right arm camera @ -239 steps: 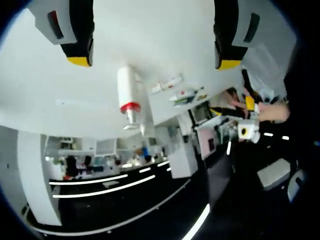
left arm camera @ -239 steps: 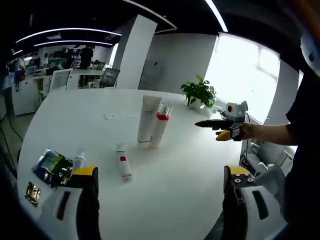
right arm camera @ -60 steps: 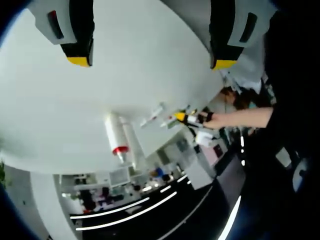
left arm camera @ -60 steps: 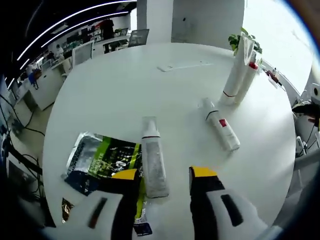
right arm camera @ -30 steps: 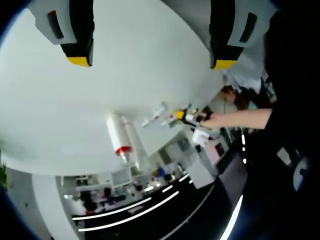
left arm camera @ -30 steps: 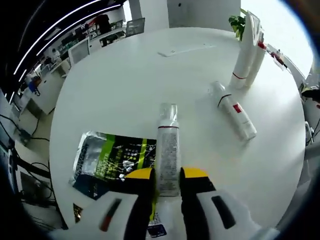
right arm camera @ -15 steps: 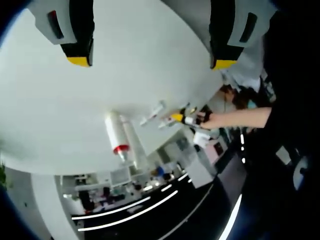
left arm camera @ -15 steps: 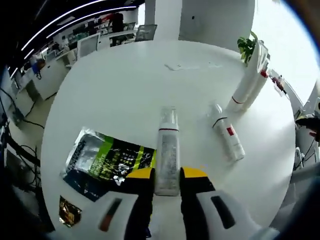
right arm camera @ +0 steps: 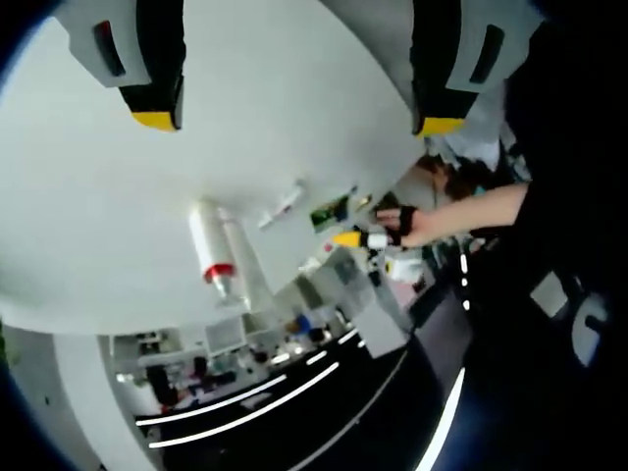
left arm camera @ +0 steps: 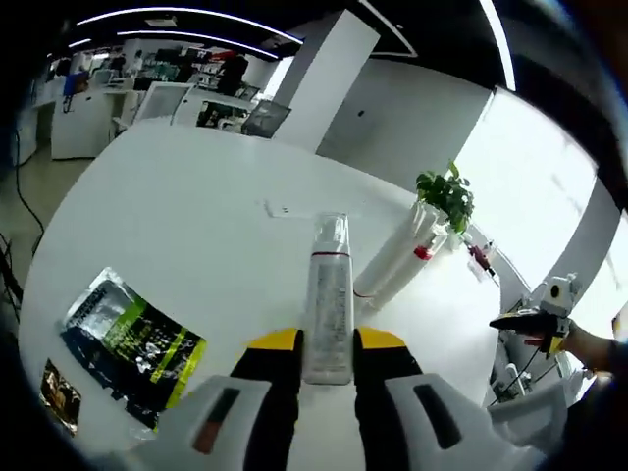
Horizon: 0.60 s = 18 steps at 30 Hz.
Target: Arrange the skincare products in the storage area until every visible bottle or jar stands upright without overlapping.
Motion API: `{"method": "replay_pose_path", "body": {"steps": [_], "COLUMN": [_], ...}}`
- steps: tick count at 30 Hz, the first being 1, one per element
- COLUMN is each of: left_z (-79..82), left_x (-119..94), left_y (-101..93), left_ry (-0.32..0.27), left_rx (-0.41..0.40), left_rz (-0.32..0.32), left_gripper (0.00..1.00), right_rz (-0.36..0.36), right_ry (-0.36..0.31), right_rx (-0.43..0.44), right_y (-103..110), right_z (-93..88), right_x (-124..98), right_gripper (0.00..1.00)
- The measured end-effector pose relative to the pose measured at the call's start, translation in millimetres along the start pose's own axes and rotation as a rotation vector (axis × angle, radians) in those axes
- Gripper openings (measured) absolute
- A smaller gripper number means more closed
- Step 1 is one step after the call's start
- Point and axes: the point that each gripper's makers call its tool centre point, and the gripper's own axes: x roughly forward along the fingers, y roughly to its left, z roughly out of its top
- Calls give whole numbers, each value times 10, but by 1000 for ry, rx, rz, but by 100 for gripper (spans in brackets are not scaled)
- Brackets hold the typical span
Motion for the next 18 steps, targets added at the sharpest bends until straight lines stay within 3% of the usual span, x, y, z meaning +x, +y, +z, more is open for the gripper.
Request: {"method": "replay_pose_path", "body": {"steps": [7,10,18], "left_z": [101,155,294], "left_x": [-134,-200,-363], "left_y": [-479,-730,-1164], "left_ry": [-70,-102,-160], "left_rx": [-31,-38,-30], "left_rz": [-145,-234,-362], "left_gripper": [24,24,24], "right_rz": [63,96,158], "right_ry": [-44,-82,-137], "right_rx": [3,20,11], "right_y": [169,258,454], "right_z": [156,269,497], "right_x": [32,18,-17], "right_gripper": [98,97,96]}}
